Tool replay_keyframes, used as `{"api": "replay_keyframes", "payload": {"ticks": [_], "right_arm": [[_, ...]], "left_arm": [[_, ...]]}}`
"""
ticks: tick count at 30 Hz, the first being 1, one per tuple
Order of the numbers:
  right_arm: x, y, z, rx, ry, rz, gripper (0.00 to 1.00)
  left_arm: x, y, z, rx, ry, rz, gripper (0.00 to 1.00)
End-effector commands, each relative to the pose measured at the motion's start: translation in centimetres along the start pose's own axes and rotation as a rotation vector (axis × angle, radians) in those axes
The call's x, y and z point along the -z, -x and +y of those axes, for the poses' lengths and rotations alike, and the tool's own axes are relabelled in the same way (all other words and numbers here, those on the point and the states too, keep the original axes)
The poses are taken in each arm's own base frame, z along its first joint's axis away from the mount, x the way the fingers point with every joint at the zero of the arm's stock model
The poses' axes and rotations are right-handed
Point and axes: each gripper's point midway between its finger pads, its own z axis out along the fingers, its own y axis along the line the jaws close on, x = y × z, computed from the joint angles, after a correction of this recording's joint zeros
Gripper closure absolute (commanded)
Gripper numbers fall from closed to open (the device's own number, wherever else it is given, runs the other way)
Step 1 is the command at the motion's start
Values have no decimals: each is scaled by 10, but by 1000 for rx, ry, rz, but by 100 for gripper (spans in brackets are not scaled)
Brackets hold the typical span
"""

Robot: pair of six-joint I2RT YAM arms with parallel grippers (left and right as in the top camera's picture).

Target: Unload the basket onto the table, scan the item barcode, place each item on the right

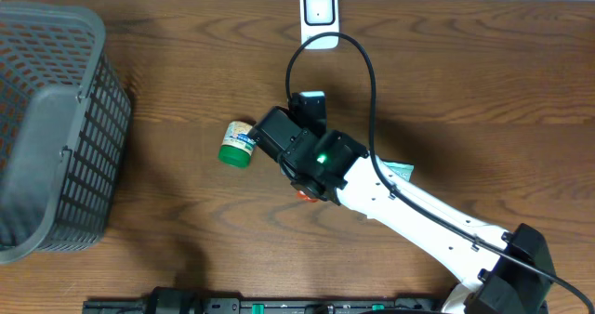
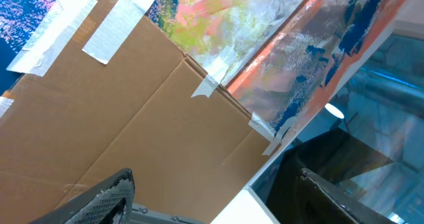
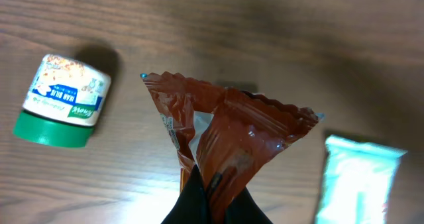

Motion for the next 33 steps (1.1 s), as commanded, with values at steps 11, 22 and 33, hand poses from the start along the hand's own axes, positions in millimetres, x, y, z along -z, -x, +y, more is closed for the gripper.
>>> {"api": "replay_keyframes", "payload": {"ticks": [11,22,33], "right_arm": [[24,-2,-13,9,138,113,99],[36,8,-16,-22,694,378,99],[41,16,-28,-59,785,393,99]], "left_arm": [[0,-2,0,2,0,-1,22],[0,-2,0,2,0,-1,22],[0,-2,0,3,0,-1,22]]}}
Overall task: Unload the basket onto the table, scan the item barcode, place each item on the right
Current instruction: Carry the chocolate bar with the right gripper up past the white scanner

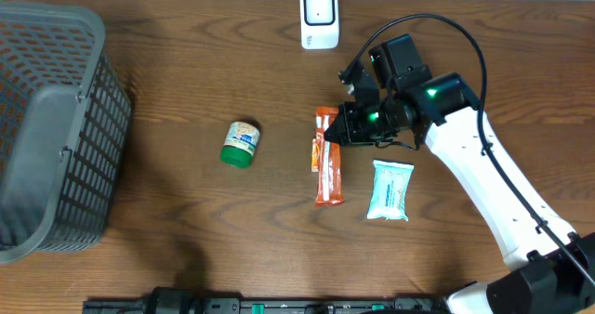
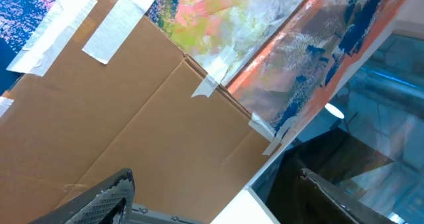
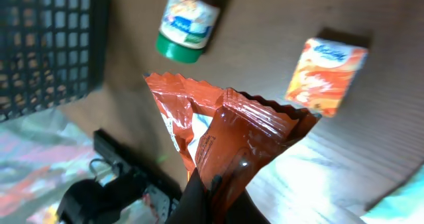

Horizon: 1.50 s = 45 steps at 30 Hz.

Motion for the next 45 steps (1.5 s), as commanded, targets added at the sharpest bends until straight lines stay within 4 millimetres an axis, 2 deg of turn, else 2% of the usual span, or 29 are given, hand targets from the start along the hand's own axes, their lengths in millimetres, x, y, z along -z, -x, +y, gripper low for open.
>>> {"api": "replay_keyframes", "payload": {"ticks": [1,4,6,8,12,15,16,20,25,27,33,39,45], "right_arm": [[7,-3,15,50,72,3,99],[7,4,3,80,-5,-33,99],[7,19,-15,142,-142,-104,99],[10,39,-23,226,-240,-189,99],[23,93,-2,417,-284,-420,99],[46,137,-4,471,-417,-621,99],[52,148,-4,496,-444,-667,99],[55,189,0,573,-465,-811,99],[47,233,-6,631,-477,-939,99],[43,251,-8,700,-510,-982,99],[33,303,-21,883,-758,-1146,99],[-5,329,-35,1030,-870,-1171,99],[-44,342,-52,1048,-883,-1173,99]], "left_arm": [[0,-2,0,2,0,-1,22],[0,-3,0,2,0,-1,22],[0,-3,0,2,0,-1,22],[0,-3,0,3,0,-1,22],[0,-4,-1,4,0,0,22],[0,-3,-1,8,0,-2,21],[0,-2,-1,10,0,-3,18],[0,-2,-1,10,0,-3,17],[0,-2,-1,13,0,-3,16],[0,-3,-1,31,0,-3,11],[0,-6,0,14,1,6,10],[-1,-19,-1,-28,4,27,10],[-4,-40,-2,-74,8,50,10]]}}
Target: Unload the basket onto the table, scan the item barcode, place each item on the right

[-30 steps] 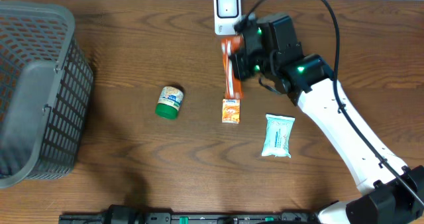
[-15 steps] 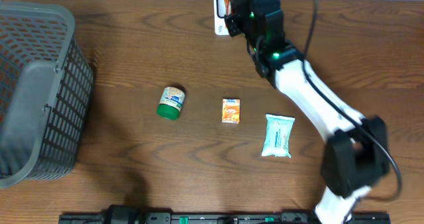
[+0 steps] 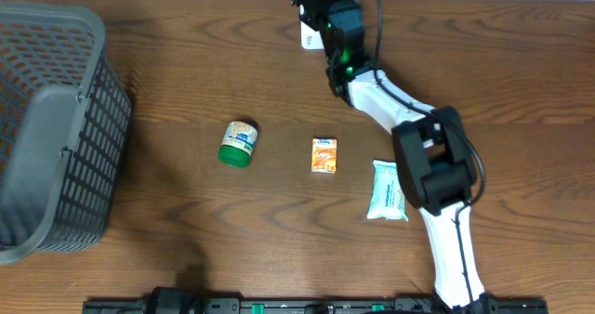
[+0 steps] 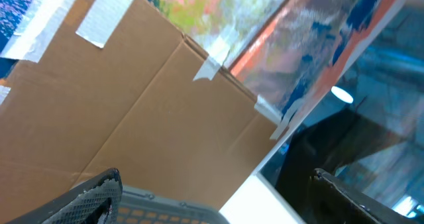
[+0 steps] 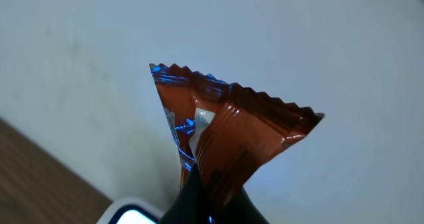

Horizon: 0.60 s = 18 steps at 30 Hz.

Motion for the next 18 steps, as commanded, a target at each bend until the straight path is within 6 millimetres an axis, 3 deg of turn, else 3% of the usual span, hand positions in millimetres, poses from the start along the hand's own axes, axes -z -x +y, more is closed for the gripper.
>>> {"api": "replay_keyframes", "payload": {"ticks": [1,6,11,14,18], "right_arm": [[-9,-8,12,57,-13,-2,99],[-10,-26,36,71,13,23,99],[-5,-24,63,83,64,49,99],[-2,-15,66,80,36,43,99],[2,5,47,96,-86,26,99]], "left_arm": [[-1,-8,-1,-15,1,7,10],[-1,-9,-1,-18,2,8,10],[-1,-9,-1,-17,2,8,10],[-1,-8,-1,-8,1,3,10],[-1,-7,-1,-3,0,1,10]]}}
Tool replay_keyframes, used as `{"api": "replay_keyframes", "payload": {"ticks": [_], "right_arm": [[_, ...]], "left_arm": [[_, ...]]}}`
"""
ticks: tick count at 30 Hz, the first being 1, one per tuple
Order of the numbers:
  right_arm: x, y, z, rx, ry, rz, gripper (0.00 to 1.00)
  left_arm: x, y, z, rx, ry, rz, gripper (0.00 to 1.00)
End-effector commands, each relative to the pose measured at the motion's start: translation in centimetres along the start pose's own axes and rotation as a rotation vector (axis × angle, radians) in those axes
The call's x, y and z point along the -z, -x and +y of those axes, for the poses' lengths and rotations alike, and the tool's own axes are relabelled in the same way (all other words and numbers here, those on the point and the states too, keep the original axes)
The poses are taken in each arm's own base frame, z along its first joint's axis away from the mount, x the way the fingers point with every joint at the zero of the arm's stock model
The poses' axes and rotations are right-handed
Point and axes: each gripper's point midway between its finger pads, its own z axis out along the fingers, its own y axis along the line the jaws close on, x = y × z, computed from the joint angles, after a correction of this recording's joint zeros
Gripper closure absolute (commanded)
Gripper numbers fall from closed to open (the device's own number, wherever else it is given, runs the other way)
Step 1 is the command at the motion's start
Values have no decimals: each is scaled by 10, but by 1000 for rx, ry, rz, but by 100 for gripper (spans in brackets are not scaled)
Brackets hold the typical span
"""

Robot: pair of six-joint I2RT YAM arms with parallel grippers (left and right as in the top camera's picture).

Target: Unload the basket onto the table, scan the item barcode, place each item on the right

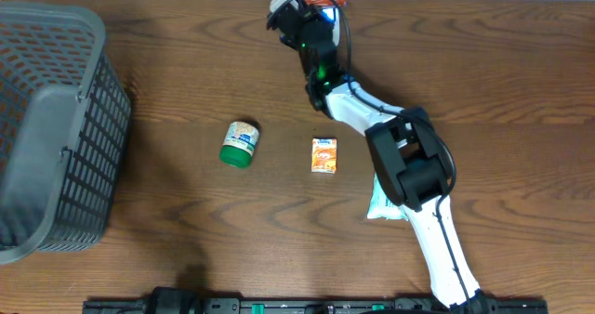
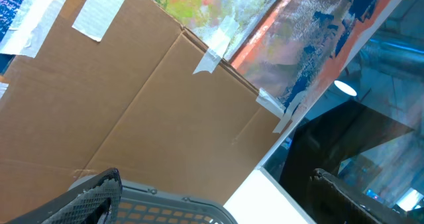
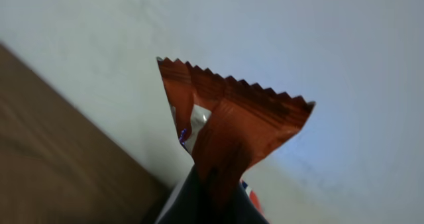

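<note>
My right gripper (image 1: 302,7) reaches to the table's far edge and is shut on a red-brown snack packet. In the right wrist view the packet (image 3: 228,121) stands up from the pinched fingers (image 3: 199,201), its serrated top against a white wall. The arm covers the spot at the far edge beneath the gripper, and no scanner shows there. My left gripper (image 2: 212,207) is open and empty, facing cardboard; it is absent from the overhead view.
A green-lidded jar (image 1: 239,143) lies left of centre and a small orange box (image 1: 324,155) sits mid-table. A pale wipes pack (image 1: 377,205) lies partly under the right arm. A grey mesh basket (image 1: 56,119) fills the left side; its rim (image 2: 172,207) shows below the left gripper.
The right gripper has shifted a little to the left along the far edge, still holding the packet. The white scanner, partly visible before, is now covered. The left arm barely moved.
The right gripper first held the packet over mid-table beside the jar. It then held it further right, hanging over the orange box. Later it was at the far edge over the white scanner, where it remains, slightly further left.
</note>
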Motion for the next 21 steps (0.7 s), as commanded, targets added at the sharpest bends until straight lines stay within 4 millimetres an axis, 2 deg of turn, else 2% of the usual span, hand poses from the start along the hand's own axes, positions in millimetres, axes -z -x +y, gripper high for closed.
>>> {"api": "replay_keyframes", "payload": {"ticks": [1,4,8,10,12,16,17,19,21], "right_arm": [[4,29,-25,31,-122,-14,99],[11,56,-56,115,-198,-19,99],[33,94,-119,121,-352,28,99],[46,104,-149,143,-393,96,99],[58,103,-173,178,-400,184,99],[87,79,-228,231,-419,400,99],[97,68,-248,221,-448,461,99],[116,43,-284,196,-497,567,99],[137,7,-319,162,-527,686,99]], "left_arm": [[0,2,0,14,-1,-8,10],[0,3,0,20,-1,-10,10],[1,5,0,30,-2,-16,10],[1,5,0,29,-2,-15,10],[1,5,0,33,-3,-17,10],[1,5,0,44,-3,-17,10],[1,5,0,62,-3,-17,10],[1,5,0,84,-3,-17,10],[1,5,0,105,-3,-17,10]]}}
